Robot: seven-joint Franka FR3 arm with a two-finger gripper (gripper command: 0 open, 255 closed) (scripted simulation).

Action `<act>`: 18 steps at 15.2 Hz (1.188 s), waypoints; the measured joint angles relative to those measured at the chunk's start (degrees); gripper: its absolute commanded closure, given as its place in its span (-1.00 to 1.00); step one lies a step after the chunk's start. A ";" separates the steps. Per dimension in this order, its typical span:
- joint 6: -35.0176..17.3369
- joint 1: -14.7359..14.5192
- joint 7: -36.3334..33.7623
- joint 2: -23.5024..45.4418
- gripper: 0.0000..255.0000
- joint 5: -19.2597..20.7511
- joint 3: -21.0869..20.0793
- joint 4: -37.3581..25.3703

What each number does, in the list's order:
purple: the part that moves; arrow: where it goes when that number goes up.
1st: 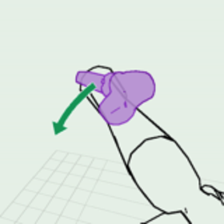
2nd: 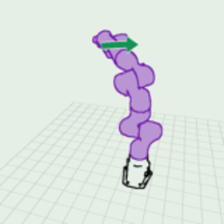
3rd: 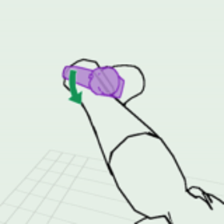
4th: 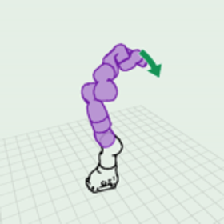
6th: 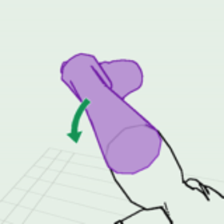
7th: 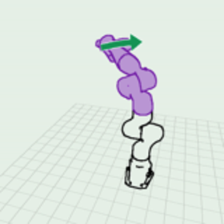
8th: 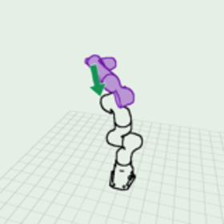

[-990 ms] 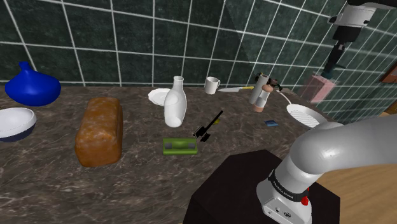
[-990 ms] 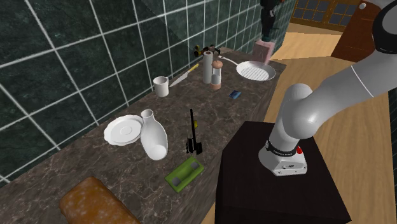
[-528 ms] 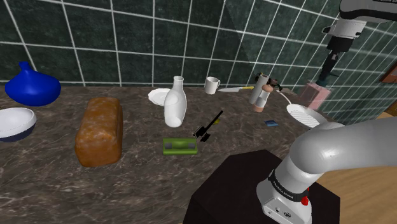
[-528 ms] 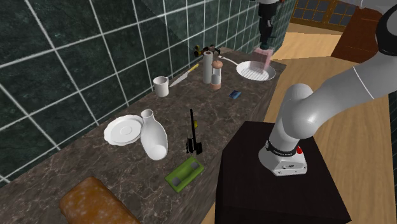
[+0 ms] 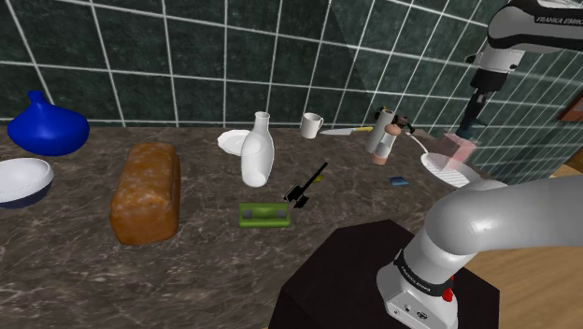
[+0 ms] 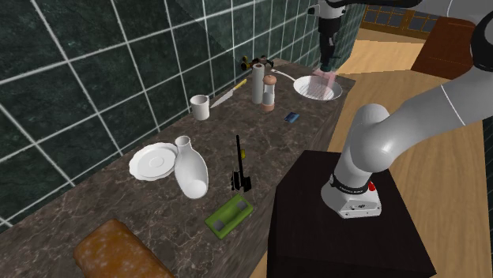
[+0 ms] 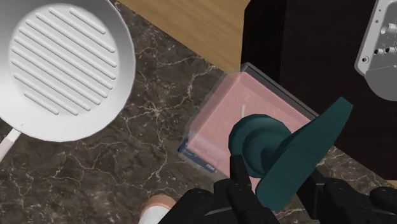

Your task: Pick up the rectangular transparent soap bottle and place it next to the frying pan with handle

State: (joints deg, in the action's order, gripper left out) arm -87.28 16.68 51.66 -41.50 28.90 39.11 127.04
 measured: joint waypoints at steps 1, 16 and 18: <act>-0.61 0.04 -0.06 -0.04 1.00 0.19 0.28 0.62; -11.25 0.94 -1.71 -0.44 1.00 3.81 4.95 11.31; -12.80 0.92 -1.91 -0.13 1.00 4.31 5.78 12.48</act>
State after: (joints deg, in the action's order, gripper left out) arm -100.08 17.60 49.75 -41.63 33.21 44.89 139.52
